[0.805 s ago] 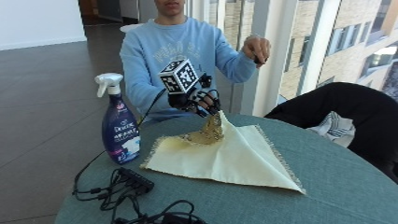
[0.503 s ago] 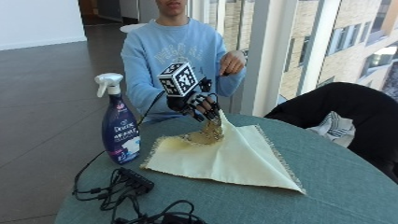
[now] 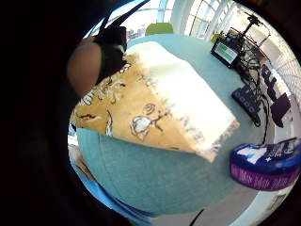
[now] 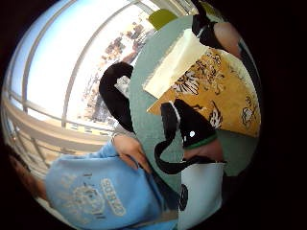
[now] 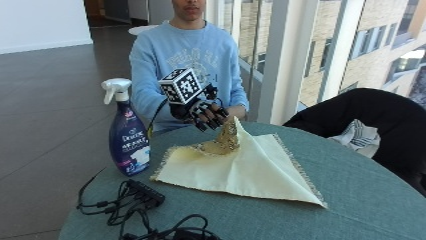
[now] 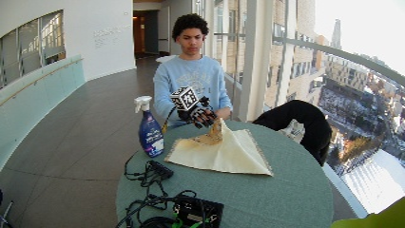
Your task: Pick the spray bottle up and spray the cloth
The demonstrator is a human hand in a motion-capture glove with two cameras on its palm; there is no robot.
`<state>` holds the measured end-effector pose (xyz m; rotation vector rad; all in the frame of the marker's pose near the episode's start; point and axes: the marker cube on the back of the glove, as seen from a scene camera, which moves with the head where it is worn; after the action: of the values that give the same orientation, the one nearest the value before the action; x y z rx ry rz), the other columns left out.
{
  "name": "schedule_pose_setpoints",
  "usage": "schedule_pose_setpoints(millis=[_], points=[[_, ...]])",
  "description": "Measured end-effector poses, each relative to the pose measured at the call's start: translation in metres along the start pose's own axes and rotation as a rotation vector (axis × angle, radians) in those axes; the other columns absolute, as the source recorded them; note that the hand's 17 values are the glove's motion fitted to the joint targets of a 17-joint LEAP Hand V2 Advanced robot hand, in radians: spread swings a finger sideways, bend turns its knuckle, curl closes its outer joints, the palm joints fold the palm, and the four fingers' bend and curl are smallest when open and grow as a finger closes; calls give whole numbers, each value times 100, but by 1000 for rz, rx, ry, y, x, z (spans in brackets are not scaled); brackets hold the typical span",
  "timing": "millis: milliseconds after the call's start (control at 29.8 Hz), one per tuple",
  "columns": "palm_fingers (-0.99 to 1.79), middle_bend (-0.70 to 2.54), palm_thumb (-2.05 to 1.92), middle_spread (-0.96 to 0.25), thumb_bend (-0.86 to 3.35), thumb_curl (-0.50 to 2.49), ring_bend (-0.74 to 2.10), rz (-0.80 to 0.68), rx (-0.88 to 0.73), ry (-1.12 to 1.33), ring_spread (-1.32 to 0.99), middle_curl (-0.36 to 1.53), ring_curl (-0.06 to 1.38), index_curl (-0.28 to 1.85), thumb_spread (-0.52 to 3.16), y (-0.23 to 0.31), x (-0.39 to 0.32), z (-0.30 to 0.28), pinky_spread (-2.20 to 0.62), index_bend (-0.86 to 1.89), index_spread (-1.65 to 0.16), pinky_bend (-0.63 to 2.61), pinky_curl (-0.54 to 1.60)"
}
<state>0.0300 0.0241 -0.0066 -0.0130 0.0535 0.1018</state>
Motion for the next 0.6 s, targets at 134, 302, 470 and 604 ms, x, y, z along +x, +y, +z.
schedule_pose_setpoints(millis=[134,302,470,604], points=[[78,26,62,-9,20,29,25,4,-2,15,-1,31,27,30,107,7,3,-4,19,15,-33,20,26],[76,25,63,-9,17,29,25,24,56,-8,-1,33,28,30,109,31,4,-18,19,15,-34,20,28],[75,23,62,-8,12,29,24,106,204,-70,0,34,29,30,111,78,9,-46,19,14,-35,20,29],[73,22,61,-8,8,29,25,250,330,-113,0,35,30,29,111,114,14,-76,20,12,-36,21,30]])
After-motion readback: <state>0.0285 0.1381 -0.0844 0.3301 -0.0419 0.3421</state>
